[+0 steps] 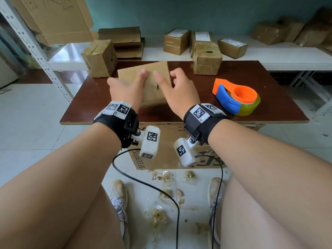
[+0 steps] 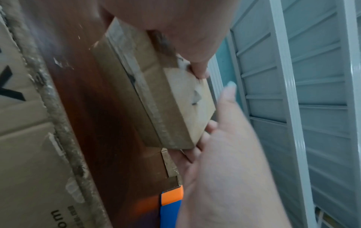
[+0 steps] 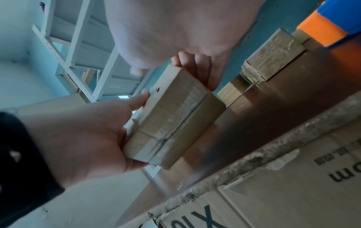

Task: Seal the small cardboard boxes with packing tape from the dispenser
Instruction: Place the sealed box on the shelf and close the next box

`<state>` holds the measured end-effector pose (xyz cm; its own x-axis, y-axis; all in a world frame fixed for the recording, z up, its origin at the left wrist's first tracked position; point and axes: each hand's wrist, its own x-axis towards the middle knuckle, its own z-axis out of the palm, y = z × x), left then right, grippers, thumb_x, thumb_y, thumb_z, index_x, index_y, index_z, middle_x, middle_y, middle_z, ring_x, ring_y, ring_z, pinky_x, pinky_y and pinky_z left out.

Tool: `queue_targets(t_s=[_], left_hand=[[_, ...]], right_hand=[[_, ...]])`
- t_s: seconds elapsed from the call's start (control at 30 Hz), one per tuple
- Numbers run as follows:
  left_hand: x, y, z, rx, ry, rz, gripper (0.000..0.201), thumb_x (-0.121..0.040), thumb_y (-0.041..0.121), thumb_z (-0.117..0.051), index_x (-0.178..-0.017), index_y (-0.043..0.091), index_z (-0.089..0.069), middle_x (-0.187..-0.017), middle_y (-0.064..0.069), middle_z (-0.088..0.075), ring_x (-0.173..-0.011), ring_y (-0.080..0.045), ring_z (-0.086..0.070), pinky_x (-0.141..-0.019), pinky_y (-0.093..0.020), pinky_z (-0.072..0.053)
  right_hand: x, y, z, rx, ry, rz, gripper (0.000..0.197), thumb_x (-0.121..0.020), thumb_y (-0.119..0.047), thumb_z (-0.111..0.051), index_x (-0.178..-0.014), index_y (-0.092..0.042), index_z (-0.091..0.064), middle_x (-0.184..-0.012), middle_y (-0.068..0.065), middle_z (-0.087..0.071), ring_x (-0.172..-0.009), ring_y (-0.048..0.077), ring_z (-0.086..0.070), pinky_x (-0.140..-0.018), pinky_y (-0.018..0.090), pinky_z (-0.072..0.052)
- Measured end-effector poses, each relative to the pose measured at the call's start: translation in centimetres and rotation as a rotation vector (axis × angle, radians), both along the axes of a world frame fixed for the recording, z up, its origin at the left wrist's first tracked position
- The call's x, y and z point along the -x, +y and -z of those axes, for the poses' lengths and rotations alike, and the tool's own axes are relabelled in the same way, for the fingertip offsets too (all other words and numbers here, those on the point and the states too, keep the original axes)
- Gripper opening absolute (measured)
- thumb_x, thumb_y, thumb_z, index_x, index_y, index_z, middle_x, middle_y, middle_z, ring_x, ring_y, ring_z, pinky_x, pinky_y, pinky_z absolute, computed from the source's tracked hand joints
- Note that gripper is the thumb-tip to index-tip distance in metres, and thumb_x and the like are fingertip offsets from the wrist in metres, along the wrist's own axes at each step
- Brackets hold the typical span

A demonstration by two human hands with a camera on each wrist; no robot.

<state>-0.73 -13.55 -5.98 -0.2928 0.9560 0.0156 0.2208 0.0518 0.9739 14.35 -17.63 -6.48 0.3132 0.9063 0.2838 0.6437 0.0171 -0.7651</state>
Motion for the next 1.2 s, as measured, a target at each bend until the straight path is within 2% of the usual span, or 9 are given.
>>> queue_targets(t_s=[0.1,0.27,0.37,0.5,0.63,0.8,0.93,1.07,1.2], left_hand=[[-0.4,0.6,-0.6,-0.041,-0.021,-0.068,0.046,-0.101,0.057,-0.059,-0.118,0.015,-0.050,-0.100,0.007,-0.059,-0.101,-0.020,-0.066,-0.079,-0.031,-0.047],[-0.2,0.1,-0.8,-0.001,0.036,0.100,0.094,-0.076,0.079,-0.077,-0.133,0.013,-0.042,-0.116,0.003,-0.062,-0.095,-0.010,-0.067,-0.075,-0.025,-0.059],[-0.2,0.2,-0.2,-0.023,0.136,0.131,0.088,-0.073,0.072,-0.083,-0.126,0.015,-0.042,-0.117,0.002,-0.062,-0.098,-0.012,-0.070,-0.081,-0.031,-0.063],[0.1,0.9,-0.7,-0.021,0.134,0.004,0.046,-0.107,0.057,-0.047,-0.122,0.014,-0.050,-0.107,0.004,-0.060,-0.106,-0.025,-0.063,-0.090,-0.036,-0.049],[-0.1,0.0,-1.0,0.083,0.097,0.046,0.091,-0.096,0.078,-0.049,-0.154,0.008,-0.034,-0.140,-0.006,-0.055,-0.123,-0.027,-0.056,-0.103,-0.040,-0.046],[-0.1,-0.5,-0.6,0.090,0.122,0.100,0.103,-0.091,0.085,-0.049,-0.155,0.007,-0.031,-0.144,-0.008,-0.054,-0.124,-0.026,-0.056,-0.102,-0.041,-0.047],[0.1,-0.3,-0.8,0.112,0.117,0.083,0.104,-0.092,0.084,-0.049,-0.158,0.006,-0.027,-0.153,-0.011,-0.049,-0.132,-0.031,-0.054,-0.108,-0.043,-0.044],[0.4,-0.1,-0.8,0.102,0.116,0.076,0.102,-0.093,0.082,-0.049,-0.159,0.007,-0.029,-0.153,-0.011,-0.050,-0.136,-0.031,-0.053,-0.105,-0.041,-0.043],[0.3,-0.1,-0.7,0.124,0.077,0.100,0.110,-0.089,0.083,-0.057,-0.160,0.006,-0.023,-0.154,-0.010,-0.048,-0.135,-0.029,-0.052,-0.103,-0.039,-0.043]], right_hand=[[0.2,0.1,0.5,0.014,0.013,0.003,0.079,-0.078,-0.078,-0.071,-0.127,-0.021,-0.049,-0.107,-0.008,-0.070,-0.088,0.014,-0.067,-0.072,0.035,-0.057],[-0.5,0.9,-0.2,-0.081,0.090,0.141,0.044,-0.111,-0.048,-0.040,-0.089,-0.013,-0.054,-0.072,0.001,-0.059,-0.073,0.029,-0.057,-0.076,0.053,-0.052],[-0.2,0.2,-1.0,-0.003,0.084,0.083,0.055,-0.104,-0.071,-0.036,-0.110,-0.023,-0.061,-0.094,-0.006,-0.070,-0.093,0.023,-0.066,-0.087,0.045,-0.054],[0.1,0.1,-0.2,0.059,0.005,-0.002,0.078,-0.080,-0.078,-0.070,-0.129,-0.023,-0.047,-0.112,-0.006,-0.069,-0.095,0.020,-0.067,-0.076,0.036,-0.055],[-0.2,0.8,0.2,-0.019,0.017,0.035,0.030,-0.105,-0.048,-0.056,-0.104,-0.018,-0.053,-0.079,0.000,-0.064,-0.071,0.023,-0.058,-0.063,0.039,-0.043],[-0.3,0.3,-0.5,0.082,-0.015,-0.019,0.058,-0.093,-0.066,-0.065,-0.124,-0.019,-0.052,-0.101,-0.004,-0.066,-0.084,0.018,-0.062,-0.067,0.035,-0.048],[-0.2,0.5,0.3,0.081,-0.023,0.018,0.038,-0.103,-0.053,-0.058,-0.108,-0.015,-0.052,-0.086,0.000,-0.063,-0.075,0.022,-0.060,-0.065,0.034,-0.043],[1.1,-0.2,0.2,0.169,-0.085,-0.022,0.066,-0.085,-0.067,-0.074,-0.118,-0.017,-0.047,-0.105,0.002,-0.067,-0.087,0.024,-0.065,-0.070,0.040,-0.056],[0.7,0.6,-0.4,0.111,-0.063,0.056,0.039,-0.101,-0.055,-0.061,-0.106,-0.018,-0.049,-0.095,0.003,-0.065,-0.081,0.028,-0.061,-0.067,0.037,-0.045]])
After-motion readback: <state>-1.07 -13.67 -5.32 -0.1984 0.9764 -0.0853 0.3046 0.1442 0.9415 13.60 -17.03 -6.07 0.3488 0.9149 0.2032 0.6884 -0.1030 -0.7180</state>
